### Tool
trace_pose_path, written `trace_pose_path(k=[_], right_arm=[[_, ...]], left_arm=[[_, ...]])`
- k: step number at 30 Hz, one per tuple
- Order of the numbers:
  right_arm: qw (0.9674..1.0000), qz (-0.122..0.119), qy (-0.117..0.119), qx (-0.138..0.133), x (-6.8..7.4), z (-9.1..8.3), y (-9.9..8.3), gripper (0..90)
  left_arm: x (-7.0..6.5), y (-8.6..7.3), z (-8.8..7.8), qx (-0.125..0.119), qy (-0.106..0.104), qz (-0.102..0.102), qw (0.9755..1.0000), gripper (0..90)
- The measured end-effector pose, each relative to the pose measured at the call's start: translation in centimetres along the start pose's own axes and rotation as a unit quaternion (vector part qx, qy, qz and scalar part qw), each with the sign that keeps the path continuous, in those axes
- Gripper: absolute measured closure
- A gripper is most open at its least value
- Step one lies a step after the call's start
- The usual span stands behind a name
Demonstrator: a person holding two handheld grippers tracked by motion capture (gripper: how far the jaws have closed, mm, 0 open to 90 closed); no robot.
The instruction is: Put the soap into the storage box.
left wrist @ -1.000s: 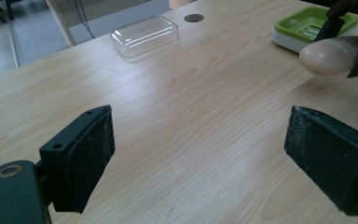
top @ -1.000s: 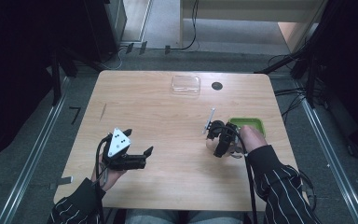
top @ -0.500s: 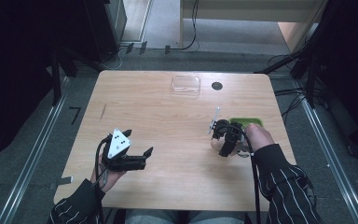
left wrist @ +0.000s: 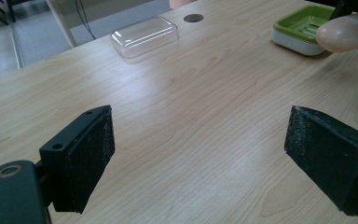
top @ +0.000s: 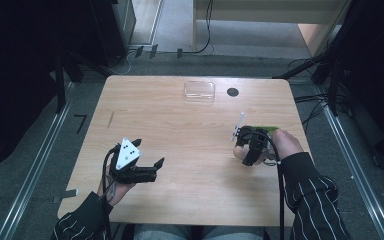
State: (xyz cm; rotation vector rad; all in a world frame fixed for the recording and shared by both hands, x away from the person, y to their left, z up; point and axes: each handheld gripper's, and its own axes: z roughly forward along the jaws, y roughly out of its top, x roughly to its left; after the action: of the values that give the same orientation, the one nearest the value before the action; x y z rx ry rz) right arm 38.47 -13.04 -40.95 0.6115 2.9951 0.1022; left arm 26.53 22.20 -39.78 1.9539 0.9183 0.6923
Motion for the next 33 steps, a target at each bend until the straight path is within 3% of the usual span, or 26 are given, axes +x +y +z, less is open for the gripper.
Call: trace_pose_path(k=[33], right_arm=[[0.9995, -0.016, -0.026, -0.001, -2.0, -1.6, -1.6, 33.7]], left_arm=[[0.1, -0.2, -0.1, 0.006, 0.001, 0.001, 1.0, 8.8]])
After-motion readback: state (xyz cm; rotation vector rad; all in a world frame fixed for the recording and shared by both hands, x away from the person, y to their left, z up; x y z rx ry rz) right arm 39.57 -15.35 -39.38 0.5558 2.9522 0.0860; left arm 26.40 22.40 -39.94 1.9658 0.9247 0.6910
